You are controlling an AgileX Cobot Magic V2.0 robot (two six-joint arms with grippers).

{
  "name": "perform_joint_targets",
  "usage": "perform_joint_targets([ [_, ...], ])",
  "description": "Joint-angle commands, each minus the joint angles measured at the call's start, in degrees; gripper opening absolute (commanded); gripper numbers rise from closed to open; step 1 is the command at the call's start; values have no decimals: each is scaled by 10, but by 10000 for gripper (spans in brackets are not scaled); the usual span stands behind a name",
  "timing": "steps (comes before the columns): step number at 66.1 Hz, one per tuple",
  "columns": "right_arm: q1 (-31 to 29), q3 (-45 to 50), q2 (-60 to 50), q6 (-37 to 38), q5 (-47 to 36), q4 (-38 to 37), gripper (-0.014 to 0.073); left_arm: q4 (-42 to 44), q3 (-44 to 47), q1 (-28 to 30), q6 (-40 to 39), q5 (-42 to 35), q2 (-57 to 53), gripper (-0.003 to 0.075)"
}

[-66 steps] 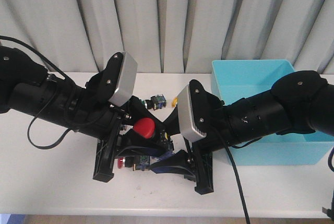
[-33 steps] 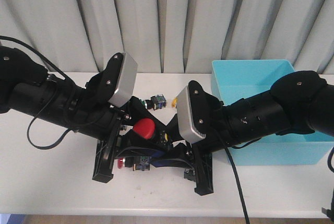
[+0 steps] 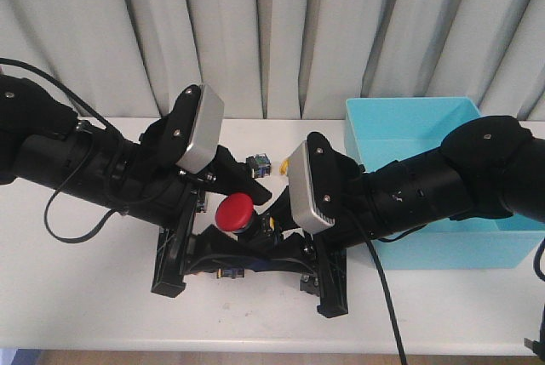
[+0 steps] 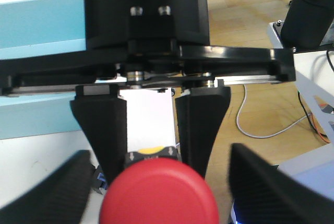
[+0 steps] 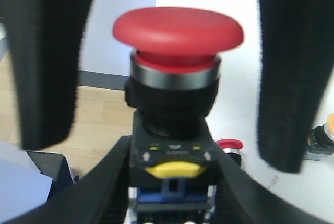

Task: Pick red and yellow buttons and place in box
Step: 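Open the left gripper and carry the red button with the right gripper to the box, then lower the red button into the blue box and open the right gripper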

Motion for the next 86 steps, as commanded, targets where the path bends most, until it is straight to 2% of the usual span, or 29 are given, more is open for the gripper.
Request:
perform_joint_targets([
  [1, 0, -17, -20, -5, 9, 29, 202, -43, -19, -2, -4, 4, -20, 645],
  [22, -29, -17, -34, 11, -5, 3, 204, -23, -19, -2, -3, -4, -20, 618],
  [31, -65, -17, -72, 54, 20, -87, 203, -17, -19, -2, -3, -16, -20, 588],
  [37, -96, -17, -105, 121, 18, -148, 203, -17, -19, -2, -3, -32, -20, 579],
  [44, -136, -17, -138, 230, -5, -200, 205, -10, -19, -2, -4, -63, -20, 578],
  [52, -178, -17, -164, 411, -46, -291, 205, -4, -19, -2, -4, -97, -20, 578],
  [66, -218, -60, -139, 829, -61, -550, 209, -4, -19, -2, -3, -102, -20, 578],
  [72, -218, -92, -108, 960, -54, -640, 210, -4, -19, -2, -3, -101, -20, 578],
  [79, -218, -139, -53, 1050, -14, -714, 209, -4, -19, -2, -3, -101, -20, 578],
  [86, -218, -194, 19, 1072, 35, -735, 209, -4, -19, -2, -3, -101, -20, 578],
])
